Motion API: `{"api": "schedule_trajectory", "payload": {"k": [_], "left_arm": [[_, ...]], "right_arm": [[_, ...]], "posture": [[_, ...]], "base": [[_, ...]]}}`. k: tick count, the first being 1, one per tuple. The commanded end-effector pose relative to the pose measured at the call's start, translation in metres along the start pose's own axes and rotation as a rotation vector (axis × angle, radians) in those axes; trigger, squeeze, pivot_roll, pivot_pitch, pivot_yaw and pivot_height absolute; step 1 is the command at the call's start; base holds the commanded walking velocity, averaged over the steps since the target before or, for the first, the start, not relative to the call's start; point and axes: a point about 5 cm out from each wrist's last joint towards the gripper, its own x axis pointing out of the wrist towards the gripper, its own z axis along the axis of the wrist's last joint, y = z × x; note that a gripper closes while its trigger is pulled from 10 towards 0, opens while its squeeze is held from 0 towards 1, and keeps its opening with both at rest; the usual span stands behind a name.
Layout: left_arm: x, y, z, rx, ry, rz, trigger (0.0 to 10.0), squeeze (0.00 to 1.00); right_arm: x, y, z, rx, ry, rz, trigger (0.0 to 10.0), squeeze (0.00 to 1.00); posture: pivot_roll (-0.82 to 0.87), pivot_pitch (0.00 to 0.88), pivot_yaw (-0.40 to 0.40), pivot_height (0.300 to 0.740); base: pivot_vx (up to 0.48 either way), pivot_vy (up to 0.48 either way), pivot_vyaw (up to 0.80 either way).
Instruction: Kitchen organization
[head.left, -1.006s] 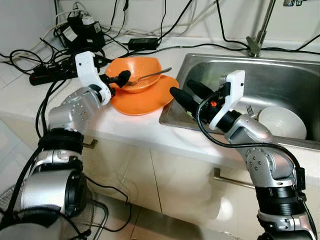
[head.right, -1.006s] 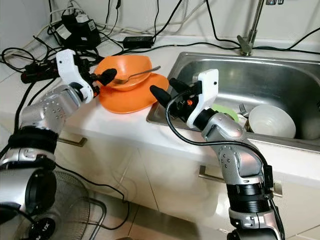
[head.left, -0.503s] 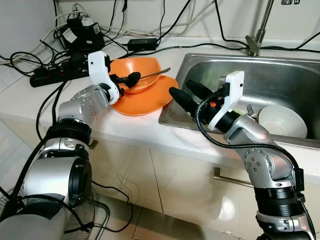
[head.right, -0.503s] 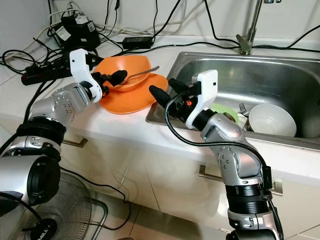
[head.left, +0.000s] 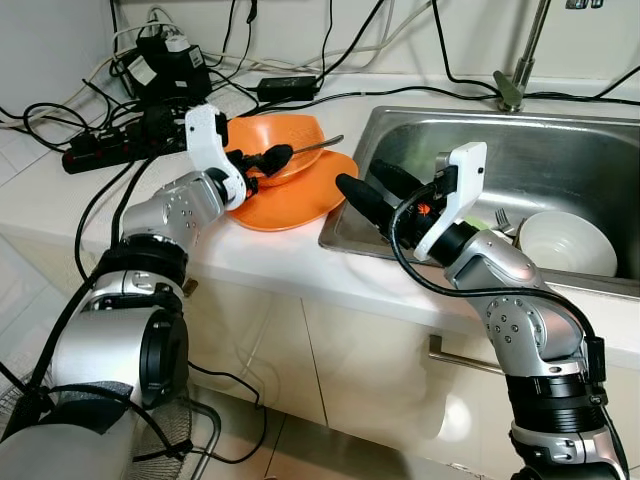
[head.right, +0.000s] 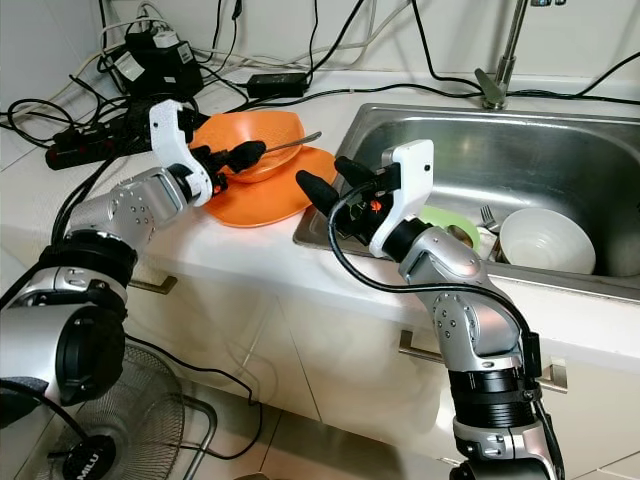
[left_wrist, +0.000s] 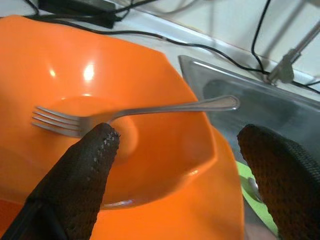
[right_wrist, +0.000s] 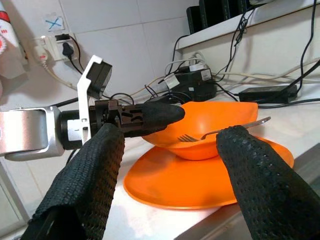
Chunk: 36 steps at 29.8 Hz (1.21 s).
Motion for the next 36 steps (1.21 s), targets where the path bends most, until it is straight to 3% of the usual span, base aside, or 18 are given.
{"api": "schedule_trajectory", "payload": {"k": [1,22,25,31,36], "left_arm": [[0.0,-0.002,0.004,-0.009,0.004,-0.017,10.0,0.0],[-0.022,0.004,-0.009,0.019,0.131,-0.15,10.0,0.0],[-0.022,0.005,-0.007,0.025,0.114,-0.143,10.0,0.0],[-0.024,0.006,0.016,0.06,0.007,-0.084,10.0,0.0],[-0.023,0.011,0.016,0.033,-0.005,-0.024,10.0,0.0]], "right_arm": [[0.001,0.003,0.001,-0.017,-0.007,0.006,10.0,0.0],[0.005,0.002,0.002,-0.025,-0.004,0.017,10.0,0.0],[0.005,0.002,0.002,-0.025,-0.004,0.018,10.0,0.0],[0.006,0.002,0.001,-0.026,-0.005,0.02,10.0,0.0],[0.006,0.002,0.001,-0.026,-0.007,0.018,10.0,0.0]], "posture": [[-0.11,0.0,0.156,0.74],[-0.09,0.0,0.138,0.74],[-0.09,0.0,0.137,0.74],[-0.09,0.0,0.139,0.74],[-0.09,0.0,0.142,0.74]], "base": [[0.0,0.0,0.0],[0.0,0.0,0.0],[0.0,0.0,0.0],[0.0,0.0,0.0],[0.0,0.0,0.0]]}}
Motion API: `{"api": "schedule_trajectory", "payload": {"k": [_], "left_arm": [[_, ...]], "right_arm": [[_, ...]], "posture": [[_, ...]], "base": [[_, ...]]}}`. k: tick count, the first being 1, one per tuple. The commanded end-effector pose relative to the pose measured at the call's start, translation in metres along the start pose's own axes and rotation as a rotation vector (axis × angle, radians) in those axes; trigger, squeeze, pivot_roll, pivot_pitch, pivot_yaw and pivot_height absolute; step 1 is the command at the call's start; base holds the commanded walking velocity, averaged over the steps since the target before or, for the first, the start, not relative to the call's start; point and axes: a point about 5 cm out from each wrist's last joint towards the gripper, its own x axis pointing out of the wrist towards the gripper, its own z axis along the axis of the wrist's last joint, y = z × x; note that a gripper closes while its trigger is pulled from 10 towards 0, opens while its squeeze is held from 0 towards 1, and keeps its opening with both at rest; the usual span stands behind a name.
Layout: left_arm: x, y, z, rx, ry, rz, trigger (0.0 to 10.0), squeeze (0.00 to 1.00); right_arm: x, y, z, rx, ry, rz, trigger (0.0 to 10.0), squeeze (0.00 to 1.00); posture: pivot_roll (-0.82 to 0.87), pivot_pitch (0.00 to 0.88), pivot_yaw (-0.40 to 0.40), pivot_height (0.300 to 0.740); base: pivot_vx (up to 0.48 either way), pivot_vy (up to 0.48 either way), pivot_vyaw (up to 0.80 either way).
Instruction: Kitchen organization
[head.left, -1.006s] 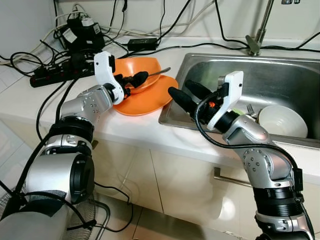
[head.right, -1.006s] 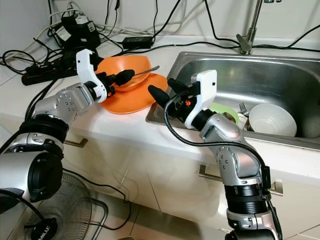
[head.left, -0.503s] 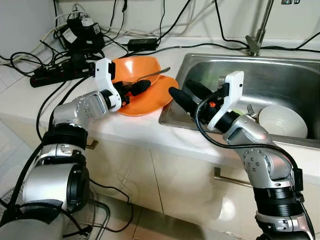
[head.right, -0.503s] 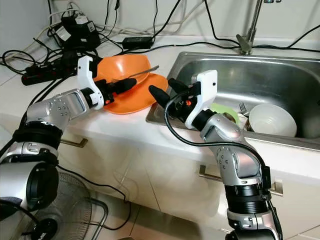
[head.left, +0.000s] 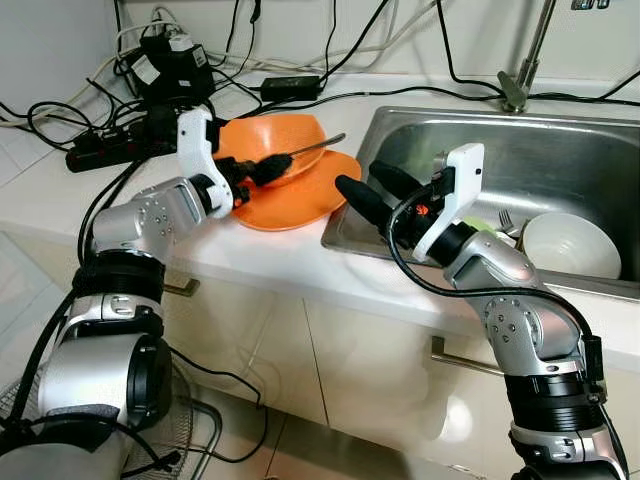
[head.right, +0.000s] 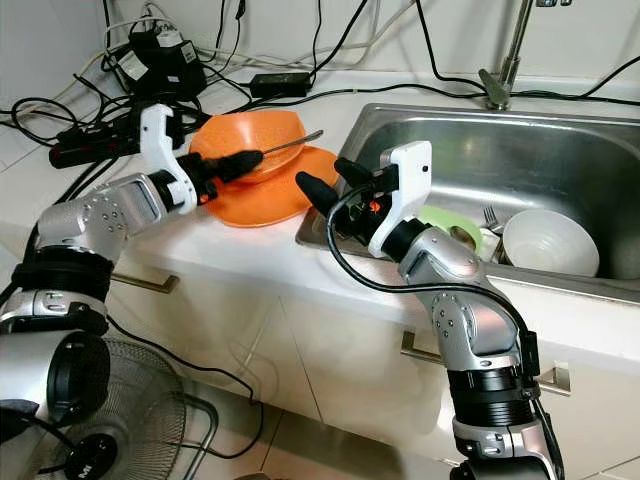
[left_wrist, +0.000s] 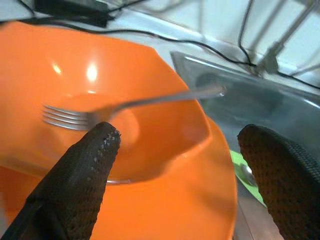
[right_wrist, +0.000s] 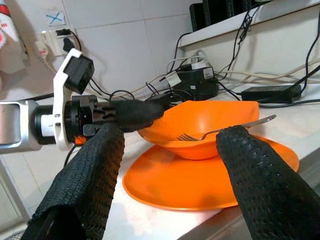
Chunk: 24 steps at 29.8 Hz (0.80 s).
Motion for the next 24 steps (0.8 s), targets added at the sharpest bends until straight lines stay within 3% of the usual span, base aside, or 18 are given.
{"api": "schedule_trajectory", "payload": {"k": [1,6,13,16,24], "left_arm": [[-0.002,0.004,0.006,-0.003,-0.016,0.041,10.0,0.0],[-0.004,0.011,0.001,-0.058,-0.07,0.125,10.0,0.0],[-0.01,0.019,0.005,-0.07,-0.18,0.272,10.0,0.0],[-0.011,0.026,0.001,-0.063,-0.179,0.34,10.0,0.0],[-0.004,0.028,0.0,-0.115,-0.187,0.407,10.0,0.0]], "right_arm": [[0.005,0.003,0.003,-0.008,-0.011,0.021,10.0,0.0],[0.003,0.002,0.003,-0.009,-0.01,0.015,10.0,0.0],[0.004,0.002,0.002,-0.007,-0.008,0.019,10.0,0.0],[0.005,0.003,0.001,-0.006,-0.008,0.023,10.0,0.0],[0.004,0.003,0.002,-0.008,-0.013,0.02,10.0,0.0]], "posture": [[-0.1,0.0,0.144,0.74],[-0.09,0.0,0.143,0.74],[-0.09,0.0,0.139,0.74],[-0.08,0.0,0.139,0.74],[-0.1,0.0,0.15,0.74]], "base": [[0.0,0.0,0.0],[0.0,0.0,0.0],[0.0,0.0,0.0],[0.0,0.0,0.0],[0.0,0.0,0.0]]}}
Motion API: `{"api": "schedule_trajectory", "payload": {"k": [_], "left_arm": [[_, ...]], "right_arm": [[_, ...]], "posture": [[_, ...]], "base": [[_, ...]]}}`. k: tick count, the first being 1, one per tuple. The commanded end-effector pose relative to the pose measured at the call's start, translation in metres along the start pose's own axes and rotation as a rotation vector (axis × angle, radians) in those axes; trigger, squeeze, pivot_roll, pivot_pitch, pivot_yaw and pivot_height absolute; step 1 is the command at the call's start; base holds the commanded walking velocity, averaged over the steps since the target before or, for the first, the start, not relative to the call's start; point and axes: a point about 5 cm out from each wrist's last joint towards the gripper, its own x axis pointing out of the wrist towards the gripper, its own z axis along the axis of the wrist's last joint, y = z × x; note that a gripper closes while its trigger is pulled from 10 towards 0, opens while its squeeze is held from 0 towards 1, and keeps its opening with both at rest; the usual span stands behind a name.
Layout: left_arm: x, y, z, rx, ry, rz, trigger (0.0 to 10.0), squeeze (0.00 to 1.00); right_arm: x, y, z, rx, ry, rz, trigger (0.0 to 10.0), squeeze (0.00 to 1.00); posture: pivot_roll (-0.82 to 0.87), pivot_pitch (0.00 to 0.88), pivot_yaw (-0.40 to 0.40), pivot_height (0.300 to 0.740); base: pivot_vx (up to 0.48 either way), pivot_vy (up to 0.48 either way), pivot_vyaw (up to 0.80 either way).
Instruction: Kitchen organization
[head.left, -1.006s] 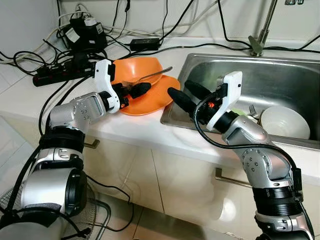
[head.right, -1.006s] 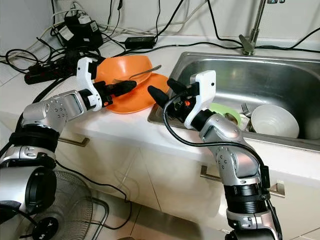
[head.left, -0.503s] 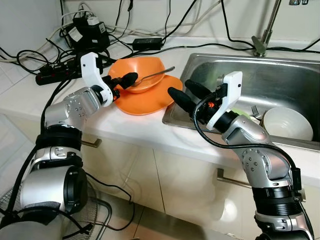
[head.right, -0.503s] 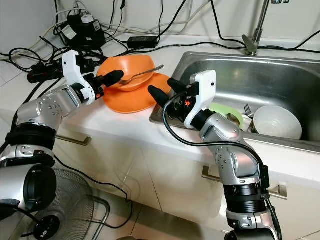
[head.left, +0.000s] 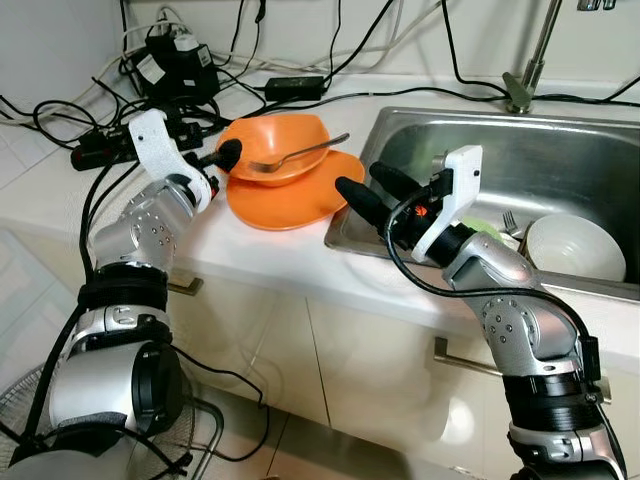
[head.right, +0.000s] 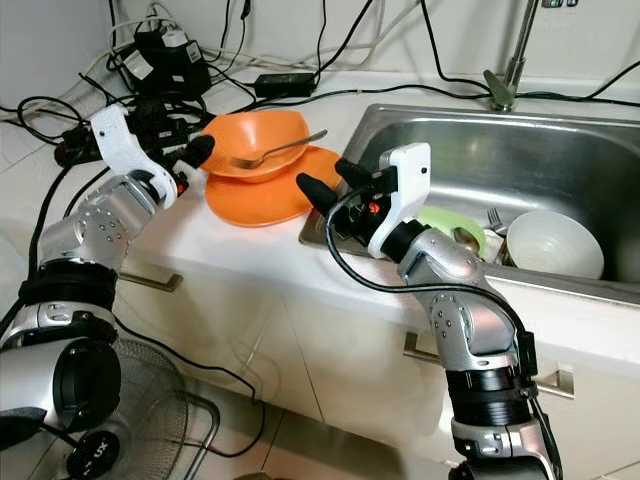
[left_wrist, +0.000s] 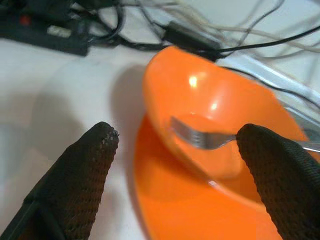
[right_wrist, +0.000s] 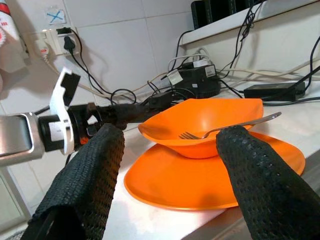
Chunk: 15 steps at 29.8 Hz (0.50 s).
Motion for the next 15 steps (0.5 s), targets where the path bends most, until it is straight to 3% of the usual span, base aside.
{"api": "schedule_trajectory", "payload": {"k": [1,5,9,15], "left_arm": [[0.003,-0.005,0.013,-0.011,-0.04,0.027,10.0,0.0],[0.006,-0.006,0.016,-0.015,-0.042,0.047,10.0,0.0],[0.01,-0.003,0.009,-0.112,-0.001,0.066,10.0,0.0],[0.012,-0.005,0.003,-0.164,0.036,0.077,10.0,0.0]], "right_arm": [[0.003,0.004,0.005,-0.015,-0.015,0.022,10.0,0.0],[0.002,0.004,0.005,-0.016,-0.016,0.017,10.0,0.0],[0.001,0.005,0.005,-0.015,-0.017,0.018,10.0,0.0],[0.001,0.006,0.004,-0.012,-0.017,0.017,10.0,0.0]], "posture": [[-0.1,0.0,0.151,0.74],[-0.11,0.0,0.153,0.74],[-0.1,0.0,0.154,0.74],[-0.11,0.0,0.159,0.74]], "base": [[0.0,0.0,0.0],[0.0,0.0,0.0],[0.0,0.0,0.0],[0.0,0.0,0.0]]}}
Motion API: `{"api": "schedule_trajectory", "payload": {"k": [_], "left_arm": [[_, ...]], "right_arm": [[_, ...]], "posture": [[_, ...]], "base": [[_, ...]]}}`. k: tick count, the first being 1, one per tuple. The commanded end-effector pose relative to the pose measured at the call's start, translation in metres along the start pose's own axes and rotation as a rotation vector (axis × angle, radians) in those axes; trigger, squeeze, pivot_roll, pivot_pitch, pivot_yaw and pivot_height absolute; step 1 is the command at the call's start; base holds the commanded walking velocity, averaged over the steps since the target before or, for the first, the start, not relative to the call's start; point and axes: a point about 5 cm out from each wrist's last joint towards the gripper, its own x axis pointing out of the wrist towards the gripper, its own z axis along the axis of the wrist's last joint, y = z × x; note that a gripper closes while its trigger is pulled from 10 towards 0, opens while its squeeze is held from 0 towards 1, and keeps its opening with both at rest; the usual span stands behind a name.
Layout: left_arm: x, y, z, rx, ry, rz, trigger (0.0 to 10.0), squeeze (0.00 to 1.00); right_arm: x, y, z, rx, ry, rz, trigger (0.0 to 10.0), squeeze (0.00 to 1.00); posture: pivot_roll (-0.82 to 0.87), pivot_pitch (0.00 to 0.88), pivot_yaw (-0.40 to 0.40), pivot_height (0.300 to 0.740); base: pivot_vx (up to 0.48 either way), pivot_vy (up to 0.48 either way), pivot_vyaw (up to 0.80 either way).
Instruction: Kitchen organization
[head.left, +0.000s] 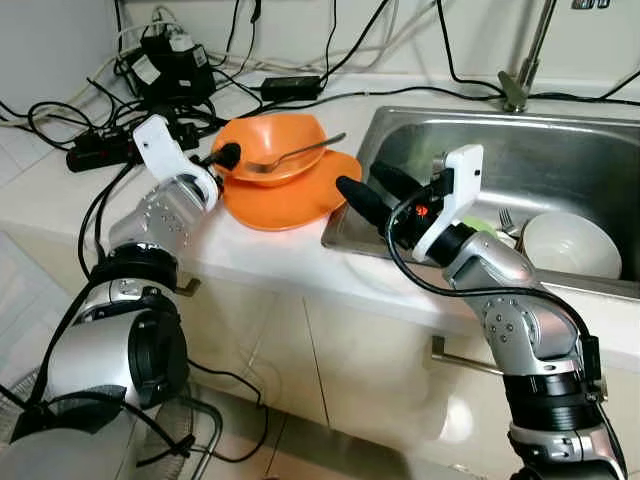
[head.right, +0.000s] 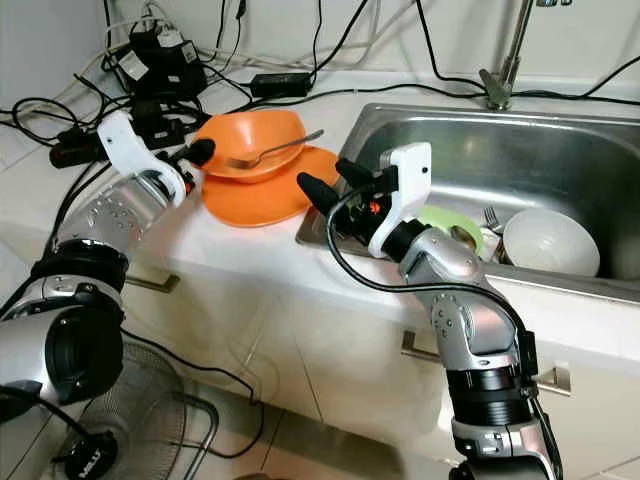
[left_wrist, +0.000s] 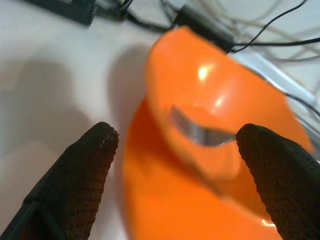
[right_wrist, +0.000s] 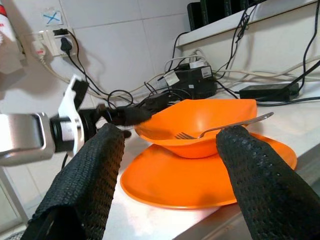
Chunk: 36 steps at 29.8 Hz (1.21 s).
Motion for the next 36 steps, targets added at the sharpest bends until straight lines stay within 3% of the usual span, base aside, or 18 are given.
{"api": "schedule_trajectory", "payload": {"k": [1,8,9,10,24,28,29,32,33,36], "left_arm": [[0.001,-0.006,0.011,-0.026,-0.024,0.005,10.0,0.0],[0.002,-0.005,0.009,-0.064,-0.015,0.015,10.0,0.0],[0.002,-0.005,0.009,-0.07,-0.018,0.013,8.4,0.0],[0.002,-0.005,0.009,-0.079,-0.019,0.009,0.0,0.0],[0.003,-0.011,0.006,-0.091,0.005,-0.016,0.0,0.0],[0.003,-0.014,0.001,-0.115,0.064,-0.042,0.0,0.0],[0.003,-0.015,-0.001,-0.118,0.081,-0.053,1.5,0.0],[0.003,-0.016,-0.003,-0.12,0.097,-0.068,2.0,0.0],[0.003,-0.016,-0.004,-0.122,0.101,-0.07,0.7,0.0],[0.003,-0.014,-0.005,-0.128,0.104,-0.068,0.0,0.0]], "right_arm": [[0.002,0.006,0.004,-0.011,-0.017,0.019,10.0,0.0],[0.0,0.006,0.003,-0.009,-0.017,0.011,10.0,0.0],[0.0,0.006,0.003,-0.009,-0.017,0.01,10.0,0.0],[-0.001,0.006,0.003,-0.009,-0.016,0.01,10.0,0.0],[0.0,0.007,0.003,-0.005,-0.016,0.008,10.0,0.0],[0.0,0.007,0.003,-0.005,-0.018,0.004,10.0,0.0],[0.0,0.006,0.003,-0.005,-0.019,0.003,10.0,0.0],[0.0,0.006,0.003,-0.005,-0.019,0.001,10.0,0.0],[0.0,0.006,0.003,-0.005,-0.019,0.001,10.0,0.0],[0.0,0.006,0.003,-0.006,-0.019,0.001,10.0,0.0]], "posture": [[-0.11,0.0,0.159,0.74],[-0.11,0.0,0.163,0.74],[-0.11,0.002,0.163,0.74],[-0.11,0.002,0.163,0.74],[-0.11,0.004,0.166,0.74],[-0.11,0.0,0.169,0.74],[-0.11,0.001,0.169,0.74],[-0.11,0.0,0.167,0.74],[-0.11,0.0,0.166,0.74],[-0.11,0.0,0.166,0.74]], "base": [[0.0,0.0,0.0],[0.0,0.0,0.0],[0.0,0.0,0.0],[0.0,0.0,0.0],[0.0,0.0,0.0],[0.0,0.0,0.0],[0.0,0.0,0.0],[0.0,0.0,0.0],[0.0,0.0,0.0],[0.0,0.0,0.0]]}}
